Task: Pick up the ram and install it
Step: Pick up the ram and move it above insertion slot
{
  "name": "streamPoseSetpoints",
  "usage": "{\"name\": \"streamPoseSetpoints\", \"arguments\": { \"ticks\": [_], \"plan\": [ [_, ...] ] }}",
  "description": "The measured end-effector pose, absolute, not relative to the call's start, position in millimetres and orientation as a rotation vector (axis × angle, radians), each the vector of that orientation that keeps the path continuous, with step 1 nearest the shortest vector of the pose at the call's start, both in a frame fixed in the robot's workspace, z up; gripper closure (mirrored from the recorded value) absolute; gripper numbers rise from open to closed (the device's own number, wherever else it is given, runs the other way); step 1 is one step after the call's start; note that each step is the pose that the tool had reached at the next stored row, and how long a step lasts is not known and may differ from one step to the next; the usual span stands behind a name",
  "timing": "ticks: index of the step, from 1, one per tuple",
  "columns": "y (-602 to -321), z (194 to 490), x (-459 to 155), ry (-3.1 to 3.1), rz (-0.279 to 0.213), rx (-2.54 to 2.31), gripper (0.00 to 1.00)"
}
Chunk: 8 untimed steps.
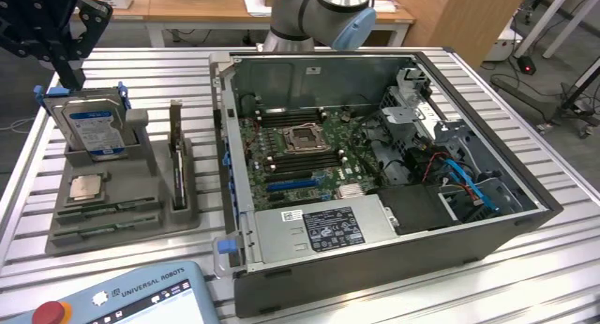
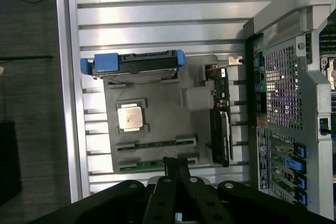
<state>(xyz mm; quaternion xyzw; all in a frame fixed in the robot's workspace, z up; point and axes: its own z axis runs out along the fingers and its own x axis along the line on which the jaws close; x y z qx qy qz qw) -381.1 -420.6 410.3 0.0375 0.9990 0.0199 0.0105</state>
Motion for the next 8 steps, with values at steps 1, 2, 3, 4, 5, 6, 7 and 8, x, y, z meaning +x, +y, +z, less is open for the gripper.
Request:
{"name": "streamPoseSetpoints", "arguments": {
  "ticks": [1, 2, 3, 4, 5, 6, 7, 8],
  "plan": [
    [-420.6, 410.3, -381.1, 3.118, 0.062, 0.117, 0.90],
    [-420.6, 410.3, -381.1, 3.118, 0.062, 0.117, 0.90],
    [-420.6, 409.8, -381.1, 3.118, 0.062, 0.117, 0.90],
    [-420.6, 409.1, -381.1, 3.118, 0.062, 0.117, 0.90],
    [-420.7, 408.2, -381.1, 3.118, 0.062, 0.117, 0.90],
    [-420.8, 406.8, -381.1, 3.118, 0.062, 0.117, 0.90],
    [-420.8, 405.2, -381.1, 3.118, 0.062, 0.117, 0.90],
    [-420.9, 403.6, -381.1, 3.118, 0.062, 0.117, 0.90]
  ]
}}
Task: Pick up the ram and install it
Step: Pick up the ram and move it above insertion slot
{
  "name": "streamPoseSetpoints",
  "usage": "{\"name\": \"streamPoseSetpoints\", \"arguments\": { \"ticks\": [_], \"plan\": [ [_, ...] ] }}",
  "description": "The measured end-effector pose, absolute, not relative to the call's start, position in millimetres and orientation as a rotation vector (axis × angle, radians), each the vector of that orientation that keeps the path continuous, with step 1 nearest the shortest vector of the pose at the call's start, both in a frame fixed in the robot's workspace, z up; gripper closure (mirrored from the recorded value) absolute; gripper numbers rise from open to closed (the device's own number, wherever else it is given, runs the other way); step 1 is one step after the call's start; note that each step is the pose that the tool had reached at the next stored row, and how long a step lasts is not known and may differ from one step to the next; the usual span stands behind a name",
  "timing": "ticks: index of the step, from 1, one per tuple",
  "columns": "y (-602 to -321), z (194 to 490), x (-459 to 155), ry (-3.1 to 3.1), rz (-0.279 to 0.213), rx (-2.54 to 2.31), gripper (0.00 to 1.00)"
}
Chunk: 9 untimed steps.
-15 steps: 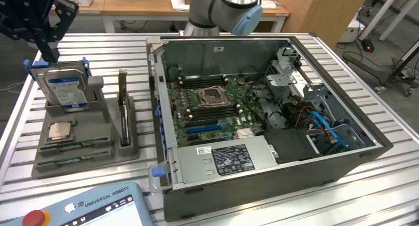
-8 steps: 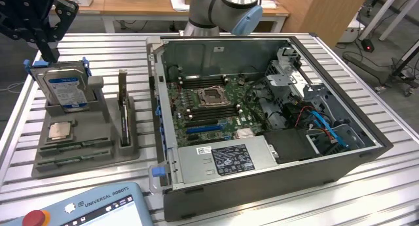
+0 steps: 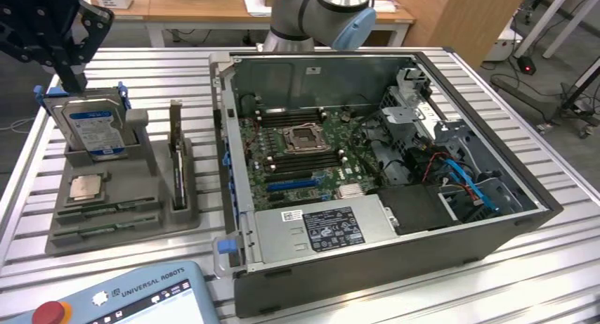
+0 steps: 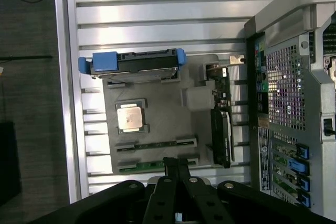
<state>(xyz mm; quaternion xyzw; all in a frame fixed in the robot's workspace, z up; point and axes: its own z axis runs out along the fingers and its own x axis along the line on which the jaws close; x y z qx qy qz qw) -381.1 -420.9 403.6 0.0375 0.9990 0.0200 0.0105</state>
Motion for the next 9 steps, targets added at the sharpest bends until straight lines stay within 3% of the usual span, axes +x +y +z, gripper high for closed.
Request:
{"name": "streamPoseSetpoints", "arguments": {
  "ticks": [9],
  "plan": [
    [-422, 387, -381, 3.118, 0.062, 0.117, 0.90]
  ]
}}
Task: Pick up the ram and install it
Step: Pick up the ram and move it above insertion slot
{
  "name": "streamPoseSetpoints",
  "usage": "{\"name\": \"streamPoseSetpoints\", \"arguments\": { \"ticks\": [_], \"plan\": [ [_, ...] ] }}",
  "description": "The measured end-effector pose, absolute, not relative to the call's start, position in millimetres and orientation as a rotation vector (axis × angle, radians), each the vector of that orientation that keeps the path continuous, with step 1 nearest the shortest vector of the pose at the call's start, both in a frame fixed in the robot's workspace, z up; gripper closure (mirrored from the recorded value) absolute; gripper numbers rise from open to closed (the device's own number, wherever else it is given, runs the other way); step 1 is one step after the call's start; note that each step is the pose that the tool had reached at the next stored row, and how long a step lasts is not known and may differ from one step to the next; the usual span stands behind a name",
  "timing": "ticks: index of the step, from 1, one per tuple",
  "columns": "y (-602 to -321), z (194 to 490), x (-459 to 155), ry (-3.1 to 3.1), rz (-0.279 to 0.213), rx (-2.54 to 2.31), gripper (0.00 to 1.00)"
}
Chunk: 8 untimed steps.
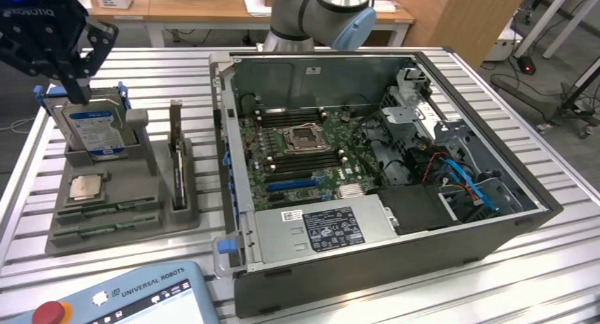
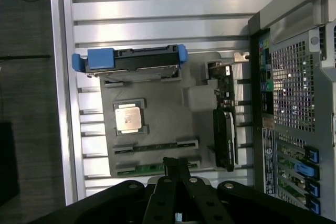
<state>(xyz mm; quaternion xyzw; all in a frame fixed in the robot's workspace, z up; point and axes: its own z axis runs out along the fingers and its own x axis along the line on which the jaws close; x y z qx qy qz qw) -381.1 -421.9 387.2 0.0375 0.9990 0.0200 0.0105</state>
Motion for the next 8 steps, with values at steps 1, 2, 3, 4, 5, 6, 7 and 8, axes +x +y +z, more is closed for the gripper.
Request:
{"name": "streamPoseSetpoints", "arguments": {
  "ticks": [1, 2, 3, 4, 5, 6, 7, 8],
  "plan": [
    [-422, 385, -381, 3.118, 0.062, 0.117, 0.90],
    [-422, 384, -381, 3.118, 0.062, 0.117, 0.90],
    [-422, 382, -381, 3.118, 0.062, 0.117, 0.90],
    [-422, 380, -381, 3.118, 0.062, 0.117, 0.90],
    [-422, 378, -381, 3.118, 0.062, 0.117, 0.90],
    [-422, 376, -381, 3.118, 0.062, 0.117, 0.90],
    [-423, 375, -381, 3.118, 0.062, 0.117, 0.90],
    [-423, 373, -381, 3.118, 0.062, 0.117, 0.90]
  ]
}}
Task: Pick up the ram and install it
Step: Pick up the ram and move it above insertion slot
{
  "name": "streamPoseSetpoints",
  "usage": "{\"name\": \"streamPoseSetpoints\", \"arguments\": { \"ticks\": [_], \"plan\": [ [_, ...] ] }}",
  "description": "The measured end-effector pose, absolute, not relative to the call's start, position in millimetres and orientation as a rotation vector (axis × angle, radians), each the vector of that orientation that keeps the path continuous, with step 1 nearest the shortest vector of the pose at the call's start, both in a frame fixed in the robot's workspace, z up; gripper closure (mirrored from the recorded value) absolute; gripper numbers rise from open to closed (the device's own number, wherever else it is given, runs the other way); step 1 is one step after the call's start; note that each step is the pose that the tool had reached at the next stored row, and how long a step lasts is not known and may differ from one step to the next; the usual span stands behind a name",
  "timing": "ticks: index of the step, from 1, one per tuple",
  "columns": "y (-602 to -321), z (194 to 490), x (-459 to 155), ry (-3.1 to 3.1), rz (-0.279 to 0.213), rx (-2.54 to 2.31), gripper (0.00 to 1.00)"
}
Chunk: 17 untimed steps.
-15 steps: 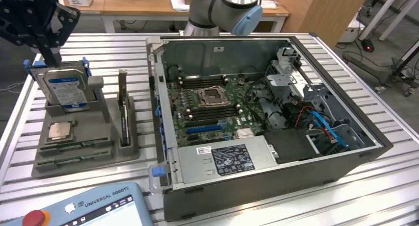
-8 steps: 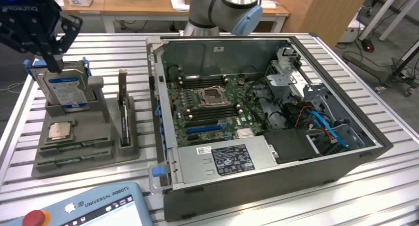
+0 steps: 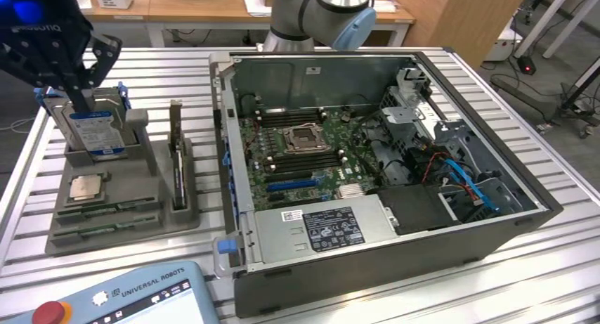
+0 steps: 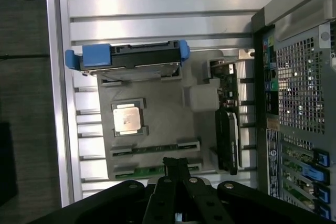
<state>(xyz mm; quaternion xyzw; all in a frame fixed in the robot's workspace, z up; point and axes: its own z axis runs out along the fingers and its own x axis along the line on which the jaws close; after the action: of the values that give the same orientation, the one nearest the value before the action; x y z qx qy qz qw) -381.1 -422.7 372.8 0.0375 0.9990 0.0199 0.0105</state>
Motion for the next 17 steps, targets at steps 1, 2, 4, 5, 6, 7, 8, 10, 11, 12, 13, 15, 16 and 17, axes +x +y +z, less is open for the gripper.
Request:
{"name": "streamPoseSetpoints", "arguments": {
  "ticks": [1, 2, 4, 5, 6, 7, 8, 10, 11, 12, 13, 15, 16, 17],
  "plan": [
    [-423, 371, -381, 3.118, 0.062, 0.117, 0.90],
    [-423, 369, -381, 3.118, 0.062, 0.117, 0.90],
    [-423, 365, -381, 3.118, 0.062, 0.117, 0.90],
    [-423, 364, -381, 3.118, 0.062, 0.117, 0.90],
    [-423, 362, -381, 3.118, 0.062, 0.117, 0.90],
    [-424, 360, -381, 3.118, 0.062, 0.117, 0.90],
    [-424, 358, -381, 3.118, 0.062, 0.117, 0.90],
    [-424, 354, -381, 3.118, 0.062, 0.117, 0.90],
    [-424, 353, -381, 3.118, 0.062, 0.117, 0.90],
    [-424, 351, -381, 3.118, 0.062, 0.117, 0.90],
    [-424, 349, -381, 3.118, 0.062, 0.117, 0.90],
    [-424, 345, -381, 3.118, 0.062, 0.117, 0.90],
    [-424, 344, -381, 3.118, 0.062, 0.117, 0.90],
    [-424, 342, -381, 3.118, 0.062, 0.117, 0.90]
  ]
}}
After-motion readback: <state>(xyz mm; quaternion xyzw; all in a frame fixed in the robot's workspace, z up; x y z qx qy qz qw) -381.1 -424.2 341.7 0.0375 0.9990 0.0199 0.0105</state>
